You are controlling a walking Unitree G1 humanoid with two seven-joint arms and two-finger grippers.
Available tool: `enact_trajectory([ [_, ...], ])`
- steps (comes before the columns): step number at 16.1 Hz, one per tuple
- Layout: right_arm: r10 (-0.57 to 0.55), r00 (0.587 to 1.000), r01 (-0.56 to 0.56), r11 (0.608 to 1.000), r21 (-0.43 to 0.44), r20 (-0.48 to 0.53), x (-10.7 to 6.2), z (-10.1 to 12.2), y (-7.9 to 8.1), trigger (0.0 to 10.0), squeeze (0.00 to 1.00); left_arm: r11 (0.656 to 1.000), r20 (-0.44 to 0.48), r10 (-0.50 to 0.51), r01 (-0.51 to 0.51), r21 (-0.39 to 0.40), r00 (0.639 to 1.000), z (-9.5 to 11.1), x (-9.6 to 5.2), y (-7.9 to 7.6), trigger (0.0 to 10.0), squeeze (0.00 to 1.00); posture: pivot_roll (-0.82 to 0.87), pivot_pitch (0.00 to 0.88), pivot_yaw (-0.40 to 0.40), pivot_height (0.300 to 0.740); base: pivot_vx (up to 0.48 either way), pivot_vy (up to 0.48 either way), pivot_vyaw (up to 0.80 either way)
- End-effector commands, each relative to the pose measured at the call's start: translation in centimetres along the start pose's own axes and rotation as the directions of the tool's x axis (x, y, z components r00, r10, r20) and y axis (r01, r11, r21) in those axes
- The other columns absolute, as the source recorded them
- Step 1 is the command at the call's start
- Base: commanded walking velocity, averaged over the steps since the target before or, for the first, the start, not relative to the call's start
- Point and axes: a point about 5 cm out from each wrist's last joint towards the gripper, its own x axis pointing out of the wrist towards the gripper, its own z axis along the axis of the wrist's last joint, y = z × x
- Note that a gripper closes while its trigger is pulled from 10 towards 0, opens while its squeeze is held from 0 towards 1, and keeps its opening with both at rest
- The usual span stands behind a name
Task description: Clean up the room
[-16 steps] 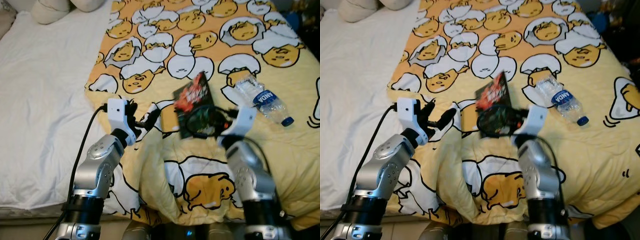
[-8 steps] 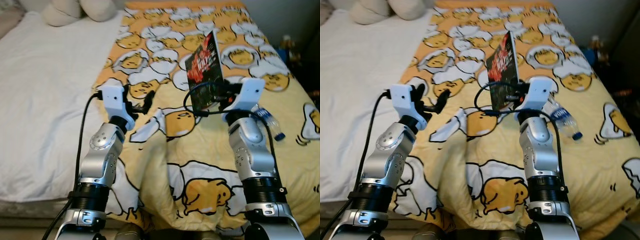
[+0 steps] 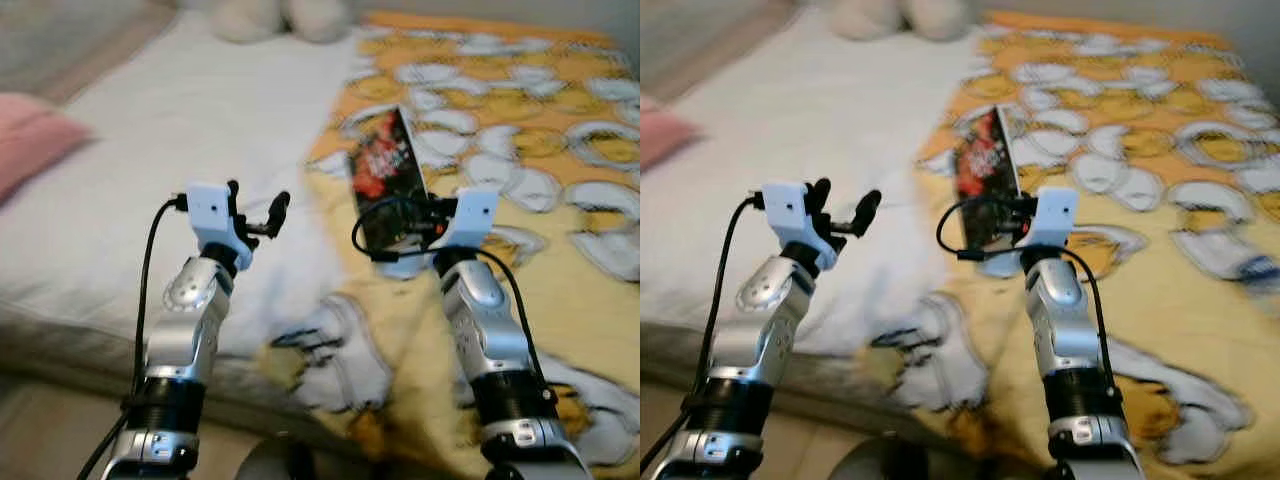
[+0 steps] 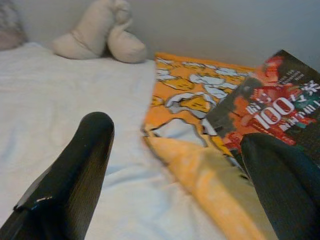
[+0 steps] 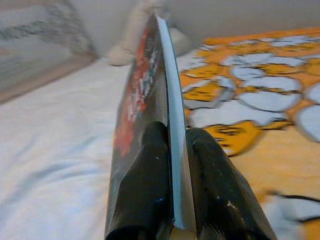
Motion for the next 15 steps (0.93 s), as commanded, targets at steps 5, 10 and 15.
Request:
enact_trajectory([
  [5,-0.074,0.996,0.075,0.997,-0.024,0.041,-0.7,0.2,-1.8,0.0,0.00,0.999,0.003,-0.042,0.042,0.028,0.999,0.2,0.1,-0.1,10.0,0.00,0.01,0.056,0.022,0.740,0.000,0.480,0.35],
  [10,-0.219,0.976,0.219,0.976,-0.013,0.018,-2.0,-1.0,-4.1,0.0,0.00,0.993,-0.038,-0.117,0.118,0.031,0.992,-0.5,0.8,-0.9,10.0,0.00,-0.04,0.036,0.068,0.740,0.000,0.480,-0.20],
  [15,-0.229,0.972,0.231,0.972,-0.043,0.046,-2.4,-0.5,-4.4,0.0,0.00,0.984,-0.034,-0.177,0.177,0.015,0.984,-0.5,1.8,-2.2,10.0,0.00,-0.09,0.036,0.095,0.740,0.000,0.478,0.00],
])
